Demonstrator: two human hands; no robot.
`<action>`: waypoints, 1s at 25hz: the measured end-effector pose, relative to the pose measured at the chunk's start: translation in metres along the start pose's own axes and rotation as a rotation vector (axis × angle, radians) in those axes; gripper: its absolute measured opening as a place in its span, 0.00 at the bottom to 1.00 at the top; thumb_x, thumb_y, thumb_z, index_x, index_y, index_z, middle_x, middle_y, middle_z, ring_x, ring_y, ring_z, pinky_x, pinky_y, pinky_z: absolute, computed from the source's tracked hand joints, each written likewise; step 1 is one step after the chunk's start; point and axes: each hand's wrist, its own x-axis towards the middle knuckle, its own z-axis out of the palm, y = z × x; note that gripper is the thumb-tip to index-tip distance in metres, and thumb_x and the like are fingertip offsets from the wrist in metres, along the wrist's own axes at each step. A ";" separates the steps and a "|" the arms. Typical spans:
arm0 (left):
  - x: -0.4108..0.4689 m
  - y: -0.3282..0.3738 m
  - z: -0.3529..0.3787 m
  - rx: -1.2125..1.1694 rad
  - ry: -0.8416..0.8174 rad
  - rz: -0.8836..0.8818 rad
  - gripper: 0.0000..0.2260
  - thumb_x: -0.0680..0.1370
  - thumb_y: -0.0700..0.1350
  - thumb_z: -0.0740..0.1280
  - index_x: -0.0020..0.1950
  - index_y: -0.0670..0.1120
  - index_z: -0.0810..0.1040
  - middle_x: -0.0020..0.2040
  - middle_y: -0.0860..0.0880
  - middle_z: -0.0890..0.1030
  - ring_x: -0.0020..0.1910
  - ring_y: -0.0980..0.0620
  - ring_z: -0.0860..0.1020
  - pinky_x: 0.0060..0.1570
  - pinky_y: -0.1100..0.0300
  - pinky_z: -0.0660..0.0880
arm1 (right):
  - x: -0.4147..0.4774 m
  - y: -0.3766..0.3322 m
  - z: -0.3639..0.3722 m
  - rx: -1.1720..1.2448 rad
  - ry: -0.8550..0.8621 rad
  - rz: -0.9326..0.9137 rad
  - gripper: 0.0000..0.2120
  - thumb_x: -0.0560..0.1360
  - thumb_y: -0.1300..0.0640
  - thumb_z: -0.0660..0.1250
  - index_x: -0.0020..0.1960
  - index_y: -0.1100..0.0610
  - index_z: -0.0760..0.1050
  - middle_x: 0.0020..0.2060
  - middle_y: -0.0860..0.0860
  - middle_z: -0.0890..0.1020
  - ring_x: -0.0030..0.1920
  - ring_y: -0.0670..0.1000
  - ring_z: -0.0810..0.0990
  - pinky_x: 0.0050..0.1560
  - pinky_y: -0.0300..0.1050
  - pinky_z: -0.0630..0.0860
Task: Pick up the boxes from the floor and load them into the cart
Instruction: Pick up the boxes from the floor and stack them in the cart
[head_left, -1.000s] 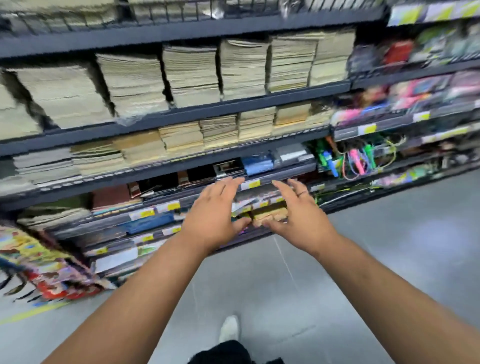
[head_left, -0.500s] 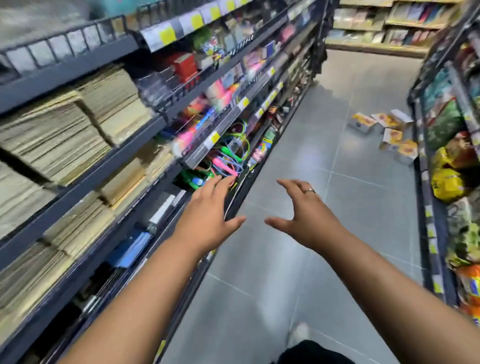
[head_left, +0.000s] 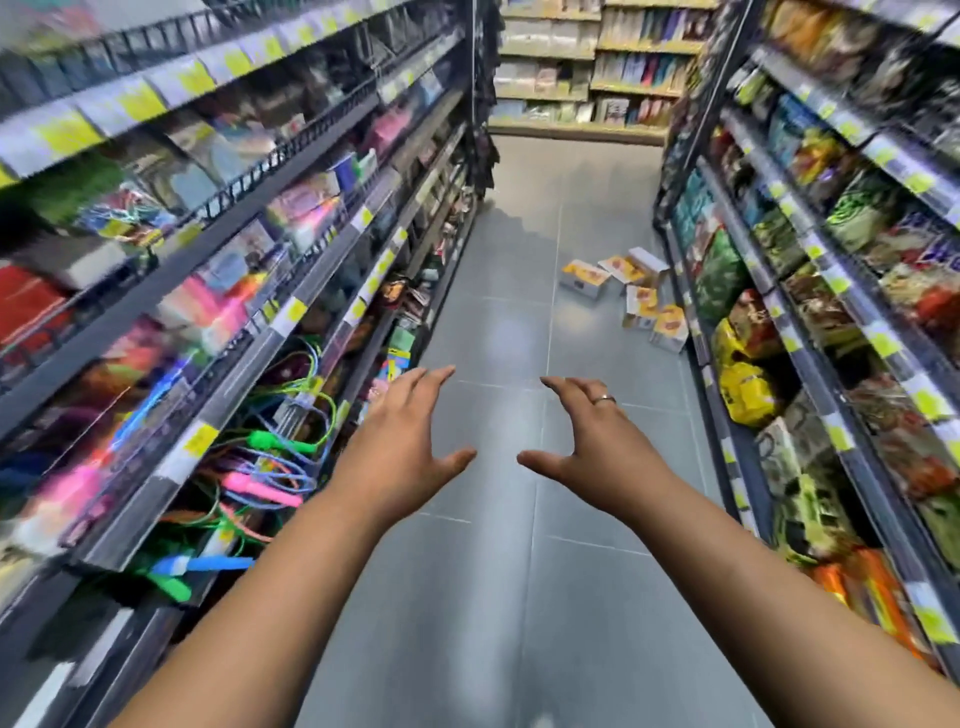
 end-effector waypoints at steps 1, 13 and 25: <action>0.026 0.002 0.006 -0.013 -0.003 0.005 0.38 0.69 0.55 0.75 0.75 0.51 0.61 0.73 0.48 0.65 0.73 0.49 0.63 0.71 0.52 0.62 | 0.022 0.011 -0.010 0.004 0.010 0.016 0.41 0.69 0.40 0.72 0.75 0.44 0.56 0.73 0.50 0.60 0.71 0.54 0.65 0.68 0.51 0.67; 0.352 -0.059 0.053 -0.028 -0.121 0.128 0.38 0.73 0.57 0.70 0.77 0.52 0.56 0.75 0.49 0.62 0.74 0.49 0.61 0.71 0.57 0.59 | 0.306 0.086 -0.044 0.076 0.089 0.190 0.39 0.71 0.39 0.70 0.75 0.42 0.56 0.72 0.49 0.61 0.71 0.51 0.64 0.65 0.47 0.67; 0.711 -0.076 0.121 -0.037 -0.277 0.236 0.37 0.72 0.57 0.71 0.76 0.54 0.56 0.74 0.50 0.63 0.71 0.46 0.65 0.69 0.53 0.64 | 0.597 0.197 -0.104 0.127 0.171 0.378 0.40 0.70 0.39 0.71 0.76 0.44 0.56 0.73 0.51 0.60 0.72 0.53 0.64 0.69 0.49 0.66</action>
